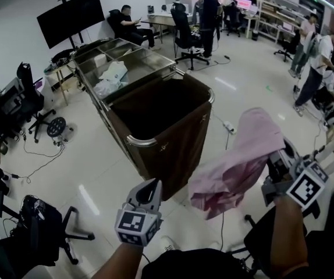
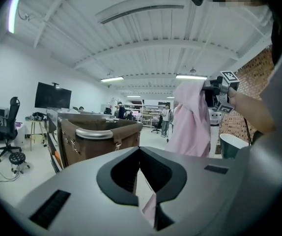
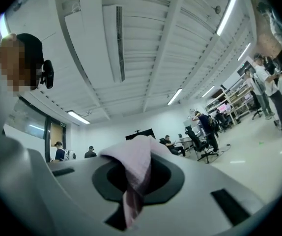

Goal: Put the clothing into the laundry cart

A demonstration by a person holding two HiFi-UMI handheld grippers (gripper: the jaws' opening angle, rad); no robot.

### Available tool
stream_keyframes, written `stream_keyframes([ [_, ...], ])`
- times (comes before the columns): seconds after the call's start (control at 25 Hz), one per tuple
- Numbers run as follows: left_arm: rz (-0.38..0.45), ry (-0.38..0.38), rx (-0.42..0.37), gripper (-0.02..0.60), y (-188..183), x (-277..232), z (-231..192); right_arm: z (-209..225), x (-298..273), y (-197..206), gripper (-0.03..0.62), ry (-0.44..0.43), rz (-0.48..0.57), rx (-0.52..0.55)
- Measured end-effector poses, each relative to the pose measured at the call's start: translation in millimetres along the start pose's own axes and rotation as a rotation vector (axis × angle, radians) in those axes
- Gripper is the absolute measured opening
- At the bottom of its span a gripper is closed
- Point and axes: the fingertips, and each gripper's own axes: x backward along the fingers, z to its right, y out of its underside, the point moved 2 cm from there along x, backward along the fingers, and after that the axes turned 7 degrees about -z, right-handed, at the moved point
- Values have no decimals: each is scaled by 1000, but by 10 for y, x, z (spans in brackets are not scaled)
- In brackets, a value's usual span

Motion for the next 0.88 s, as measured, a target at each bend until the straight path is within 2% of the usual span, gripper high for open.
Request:
stream_keyframes([
  [0.2, -15, -4, -9, 0, 98, 227, -589, -504, -600, -360, 37, -26, 62, 90],
  [0.52, -27, -6, -18, 0, 87, 283, -1047, -701, -1420, -961, 37, -105, 86, 94],
  [0.72, -15, -60, 12, 0, 74, 289, -1284, -829, -1934, -1131, 37, -166, 83, 119],
  [0.88, -2, -131, 42, 0, -21, 259, -1529, -749, -2461, -1238, 37, -207, 65, 101],
])
